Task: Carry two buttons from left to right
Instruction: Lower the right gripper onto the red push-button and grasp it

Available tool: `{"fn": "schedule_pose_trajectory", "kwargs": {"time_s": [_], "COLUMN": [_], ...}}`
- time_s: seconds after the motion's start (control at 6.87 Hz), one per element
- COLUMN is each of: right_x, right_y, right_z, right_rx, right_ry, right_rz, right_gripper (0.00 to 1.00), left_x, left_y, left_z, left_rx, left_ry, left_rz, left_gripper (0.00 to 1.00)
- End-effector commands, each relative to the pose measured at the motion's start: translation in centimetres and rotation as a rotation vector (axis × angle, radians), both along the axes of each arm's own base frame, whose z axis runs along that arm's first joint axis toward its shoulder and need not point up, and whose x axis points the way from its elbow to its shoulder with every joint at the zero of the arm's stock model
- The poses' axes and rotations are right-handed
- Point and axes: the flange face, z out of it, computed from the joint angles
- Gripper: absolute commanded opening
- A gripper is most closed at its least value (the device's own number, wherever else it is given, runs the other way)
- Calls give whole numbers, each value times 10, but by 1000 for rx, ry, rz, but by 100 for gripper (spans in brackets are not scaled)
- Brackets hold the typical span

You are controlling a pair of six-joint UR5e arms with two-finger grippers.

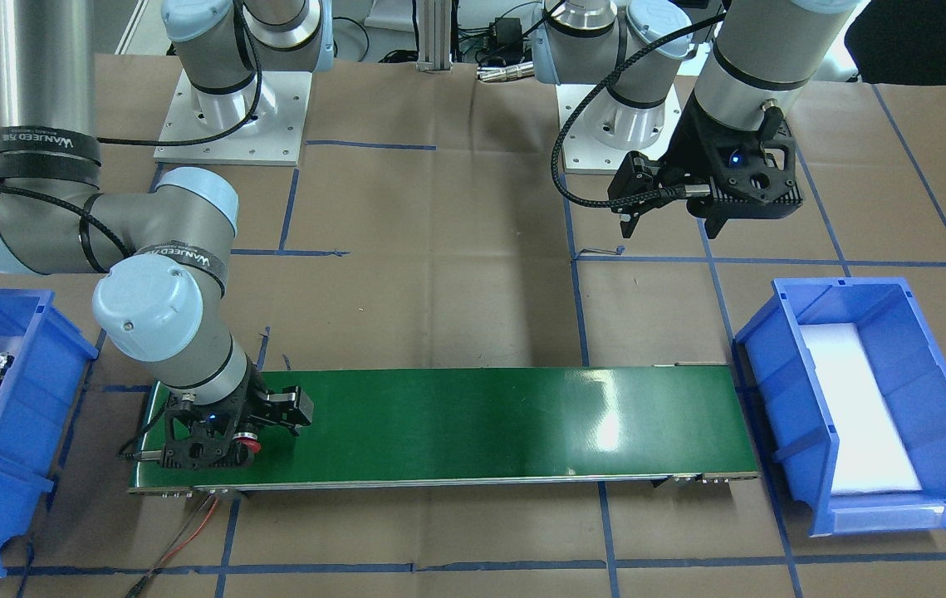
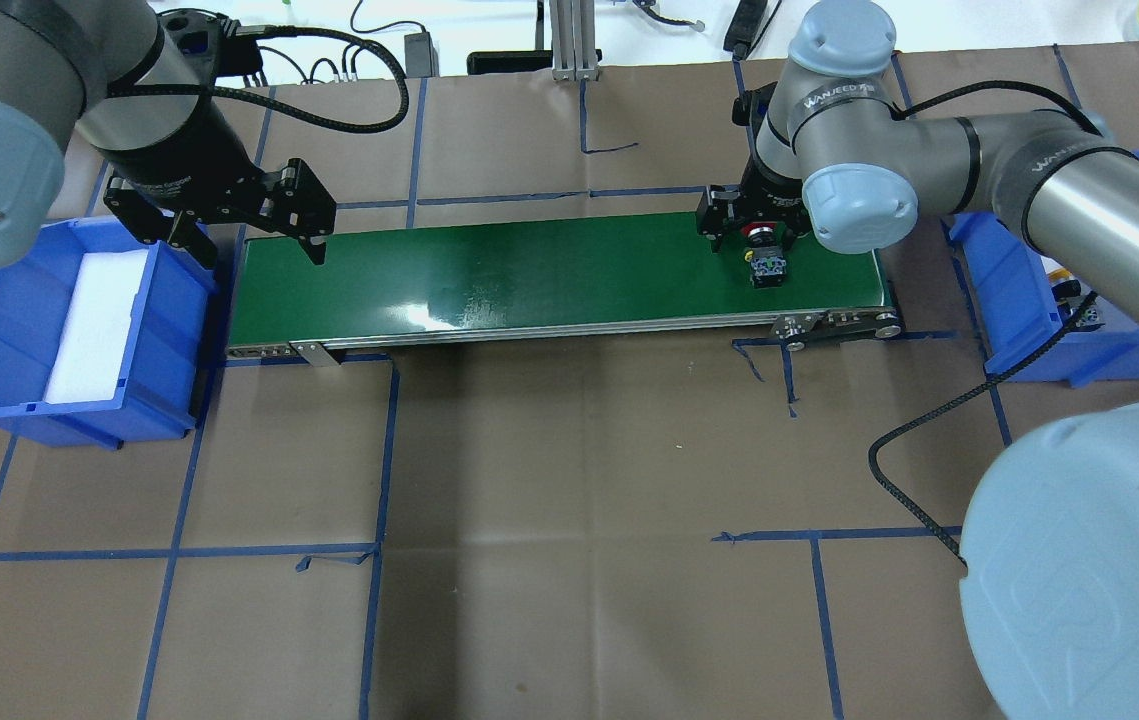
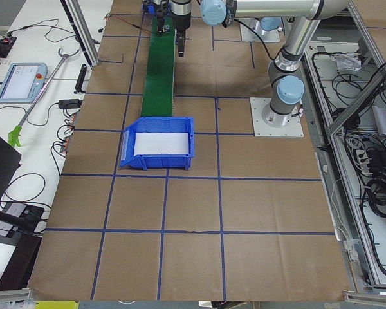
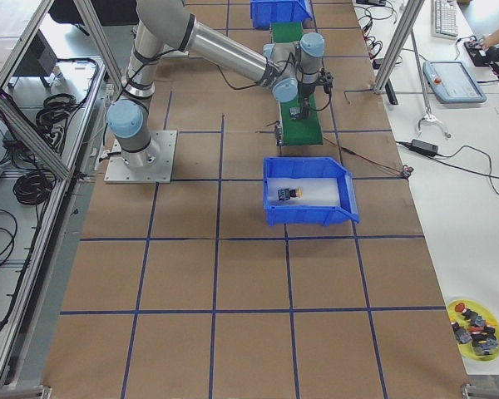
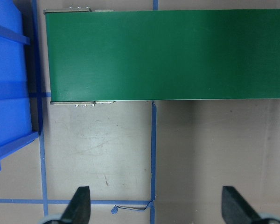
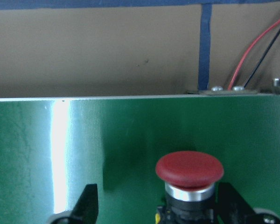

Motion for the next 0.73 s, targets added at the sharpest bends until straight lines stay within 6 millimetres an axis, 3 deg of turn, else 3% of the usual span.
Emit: {"fn": "schedule_pose_trajectory", "kwargs": {"time_s": [0.0,0.15,0.58], "right_x": [-6,-9,-20], "right_y": [19,23,19], "right_z": [-10,-4,20], "right_rx": [120,134,93], "right_ry": [7,9,27], "right_rz": [-10,-16,-34], "right_gripper": [27,5,4], "left_x": [0,0,0], "left_y": [0,0,0], "left_z": [0,0,0], "left_rx": [0,0,0], "left_ry": [0,0,0], "left_rz": [0,0,0], "left_gripper": [100,100,100]}}
